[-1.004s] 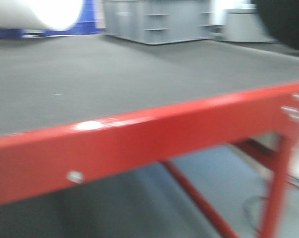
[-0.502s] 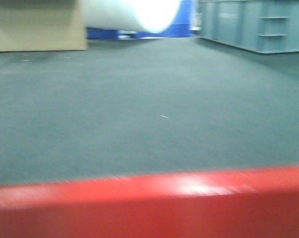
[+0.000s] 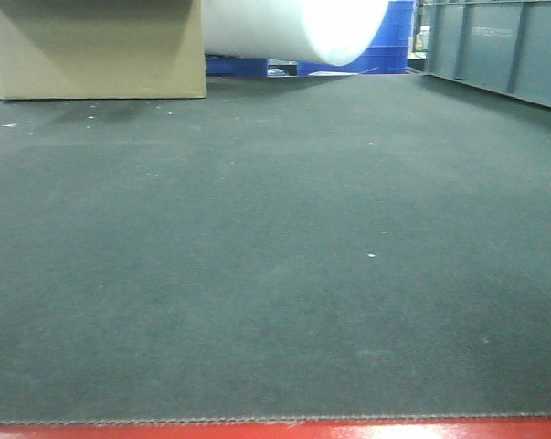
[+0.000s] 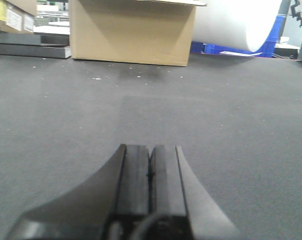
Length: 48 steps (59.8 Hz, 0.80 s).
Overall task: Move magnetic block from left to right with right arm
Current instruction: 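Position the base at the second table, cube still in right gripper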
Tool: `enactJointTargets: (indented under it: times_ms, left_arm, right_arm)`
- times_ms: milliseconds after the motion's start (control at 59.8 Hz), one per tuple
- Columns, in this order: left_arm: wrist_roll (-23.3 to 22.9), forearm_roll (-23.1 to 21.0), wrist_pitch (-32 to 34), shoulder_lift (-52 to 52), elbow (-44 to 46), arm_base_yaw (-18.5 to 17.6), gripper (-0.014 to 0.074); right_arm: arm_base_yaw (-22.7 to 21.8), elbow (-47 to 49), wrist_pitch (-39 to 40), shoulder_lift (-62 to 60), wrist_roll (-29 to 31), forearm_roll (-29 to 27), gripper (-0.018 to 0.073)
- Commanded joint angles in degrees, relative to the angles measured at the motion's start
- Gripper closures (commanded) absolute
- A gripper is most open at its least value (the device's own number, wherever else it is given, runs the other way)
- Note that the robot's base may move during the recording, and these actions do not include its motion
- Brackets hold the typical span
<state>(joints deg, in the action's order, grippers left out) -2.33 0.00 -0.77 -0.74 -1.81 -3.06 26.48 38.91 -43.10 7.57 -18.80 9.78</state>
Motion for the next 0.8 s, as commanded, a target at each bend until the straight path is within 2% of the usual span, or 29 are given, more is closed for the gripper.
enactJointTargets:
  times_ms: [0, 787]
  left_arm:
    - [-0.4, 0.0, 5.2, -0.6, -0.5, -0.4, 0.0713]
    - [-0.4, 0.0, 5.2, -0.6, -0.5, -0.4, 0.0713]
  right_arm:
    - [-0.3, 1.3, 5.2, 1.0, 0.5, 0.7, 0.0397]
    - [-0.3, 1.3, 5.4, 1.0, 0.5, 0.7, 0.0397]
